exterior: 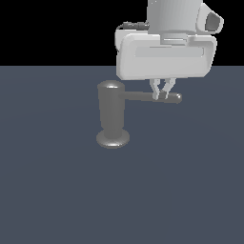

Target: Turn on the faucet by rotating a designated handle.

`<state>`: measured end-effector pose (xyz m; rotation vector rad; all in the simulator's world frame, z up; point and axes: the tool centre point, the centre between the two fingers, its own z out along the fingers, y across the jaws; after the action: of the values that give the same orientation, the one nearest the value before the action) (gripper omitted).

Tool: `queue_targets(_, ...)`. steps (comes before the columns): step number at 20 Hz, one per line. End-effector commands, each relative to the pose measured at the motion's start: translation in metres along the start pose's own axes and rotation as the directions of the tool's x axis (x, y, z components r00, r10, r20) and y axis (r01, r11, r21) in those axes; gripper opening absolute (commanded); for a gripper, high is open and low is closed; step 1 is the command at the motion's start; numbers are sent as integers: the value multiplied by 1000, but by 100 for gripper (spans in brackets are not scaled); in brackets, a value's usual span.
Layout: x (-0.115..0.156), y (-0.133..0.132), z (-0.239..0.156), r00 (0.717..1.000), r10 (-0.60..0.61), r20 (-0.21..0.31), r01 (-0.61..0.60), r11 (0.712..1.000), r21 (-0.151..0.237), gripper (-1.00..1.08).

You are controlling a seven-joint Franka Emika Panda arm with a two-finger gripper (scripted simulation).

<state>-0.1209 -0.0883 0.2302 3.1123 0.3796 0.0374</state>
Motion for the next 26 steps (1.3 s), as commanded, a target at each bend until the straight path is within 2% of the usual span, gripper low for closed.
queue_targets(1,2,4,0,1000,5,0,-5,1000,0,-100)
queue_targets(26,61,62,6,1000,22,11,-22,1000,4,-100)
